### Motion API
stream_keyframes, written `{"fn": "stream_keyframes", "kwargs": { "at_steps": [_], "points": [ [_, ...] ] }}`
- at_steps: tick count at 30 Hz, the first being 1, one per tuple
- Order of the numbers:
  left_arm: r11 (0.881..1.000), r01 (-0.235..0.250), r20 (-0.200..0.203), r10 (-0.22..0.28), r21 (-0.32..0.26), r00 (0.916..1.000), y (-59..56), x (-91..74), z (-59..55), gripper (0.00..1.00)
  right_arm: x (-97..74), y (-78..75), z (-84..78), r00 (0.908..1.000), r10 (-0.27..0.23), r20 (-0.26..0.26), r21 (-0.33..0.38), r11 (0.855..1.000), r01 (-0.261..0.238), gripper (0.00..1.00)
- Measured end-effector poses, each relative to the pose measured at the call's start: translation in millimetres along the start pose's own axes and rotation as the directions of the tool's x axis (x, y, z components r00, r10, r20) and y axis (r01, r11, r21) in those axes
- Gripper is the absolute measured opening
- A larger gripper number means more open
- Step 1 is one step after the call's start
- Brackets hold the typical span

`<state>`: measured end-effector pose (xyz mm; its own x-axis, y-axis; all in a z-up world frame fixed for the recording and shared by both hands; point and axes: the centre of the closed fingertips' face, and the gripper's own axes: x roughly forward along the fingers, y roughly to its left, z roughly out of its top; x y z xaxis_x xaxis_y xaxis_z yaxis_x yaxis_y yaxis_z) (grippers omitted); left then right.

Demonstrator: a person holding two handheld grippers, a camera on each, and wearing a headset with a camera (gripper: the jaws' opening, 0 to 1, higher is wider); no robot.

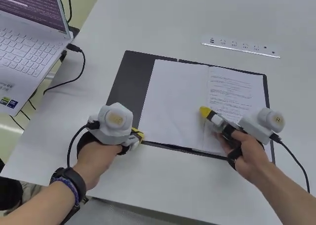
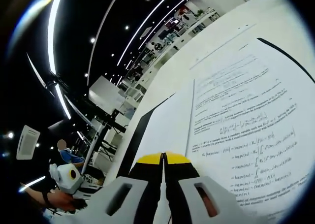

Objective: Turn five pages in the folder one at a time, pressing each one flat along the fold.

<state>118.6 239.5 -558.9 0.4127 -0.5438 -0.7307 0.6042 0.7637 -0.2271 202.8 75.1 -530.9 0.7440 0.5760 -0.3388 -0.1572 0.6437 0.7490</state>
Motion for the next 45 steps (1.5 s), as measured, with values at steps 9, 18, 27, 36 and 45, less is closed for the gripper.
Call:
{"fn": "stream_keyframes", "kwargs": {
  "at_steps": [9,18,27,36,45],
  "points": [
    [1.000,0.004,-0.003,-0.004,-0.007,1.0000,0.2,-0.1,-0.3,0.00,12.7,-14.9,5.0,0.9995,-0.030,-0.007,0.000,1.000,0.030,0.00],
    [1.000,-0.001,-0.015,0.001,-0.013,0.9999,1.9,1.5,-0.7,0.00,23.5,-12.2,18.9,0.9986,-0.027,0.046,0.024,0.999,0.025,0.00],
    [1.000,-0.006,-0.014,0.006,-0.018,0.9999,1.8,1.2,-0.6,0.00,36.4,-4.9,35.0,0.9920,-0.063,0.110,0.082,0.995,0.054,0.00],
    [1.000,-0.008,-0.013,0.008,-0.024,0.9999,1.5,1.1,-0.6,0.00,46.0,-7.6,54.0,0.9773,-0.092,0.191,0.169,0.984,0.060,0.00],
    [1.000,-0.008,-0.014,0.008,-0.012,0.9999,1.5,1.3,-0.7,0.00,57.0,-12.7,71.4,0.9636,-0.112,0.243,0.167,0.983,0.072,0.00]
  ]
}}
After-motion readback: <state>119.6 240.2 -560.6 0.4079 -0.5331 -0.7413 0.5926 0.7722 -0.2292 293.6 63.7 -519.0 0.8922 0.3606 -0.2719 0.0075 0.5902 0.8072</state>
